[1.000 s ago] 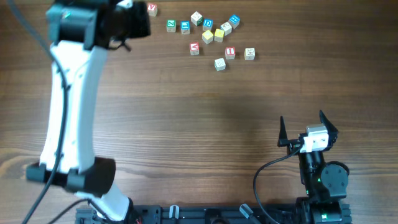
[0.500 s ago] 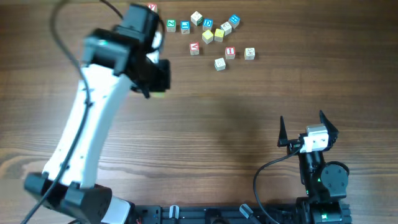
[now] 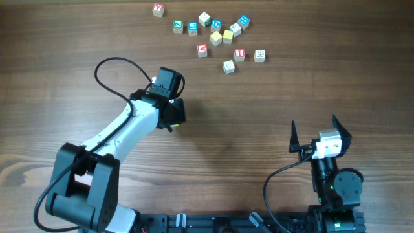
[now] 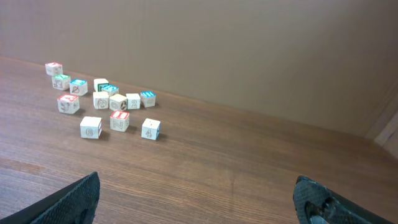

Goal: Form a horizontal line
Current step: 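Carry the white block toward the table center with left gripper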

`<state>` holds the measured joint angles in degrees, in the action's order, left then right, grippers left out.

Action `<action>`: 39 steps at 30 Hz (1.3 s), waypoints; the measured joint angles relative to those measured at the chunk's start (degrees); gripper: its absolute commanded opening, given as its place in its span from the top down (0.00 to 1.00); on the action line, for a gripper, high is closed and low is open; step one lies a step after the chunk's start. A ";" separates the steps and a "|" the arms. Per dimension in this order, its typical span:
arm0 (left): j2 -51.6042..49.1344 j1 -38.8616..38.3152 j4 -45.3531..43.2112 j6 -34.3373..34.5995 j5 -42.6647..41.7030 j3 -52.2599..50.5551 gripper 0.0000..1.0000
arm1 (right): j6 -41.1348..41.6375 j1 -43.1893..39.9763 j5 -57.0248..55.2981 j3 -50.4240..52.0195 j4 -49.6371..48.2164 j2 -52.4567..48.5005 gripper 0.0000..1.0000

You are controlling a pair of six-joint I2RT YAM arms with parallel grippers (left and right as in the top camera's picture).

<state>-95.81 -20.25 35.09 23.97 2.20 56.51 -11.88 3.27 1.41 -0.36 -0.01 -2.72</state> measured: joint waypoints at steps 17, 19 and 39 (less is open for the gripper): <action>0.00 0.00 -3.93 0.37 1.01 -0.22 0.74 | 0.00 0.00 0.00 0.00 0.00 0.00 0.00; 0.00 0.00 -5.81 0.33 1.01 -1.22 0.73 | 0.00 0.00 0.00 0.00 0.00 0.00 0.00; 0.02 0.00 -8.33 -2.67 1.42 -4.72 0.47 | 0.00 0.00 0.00 0.00 0.00 0.00 0.00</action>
<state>-95.79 -20.25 26.76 21.30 3.62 51.79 -11.88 3.27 1.41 -0.36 -0.01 -2.72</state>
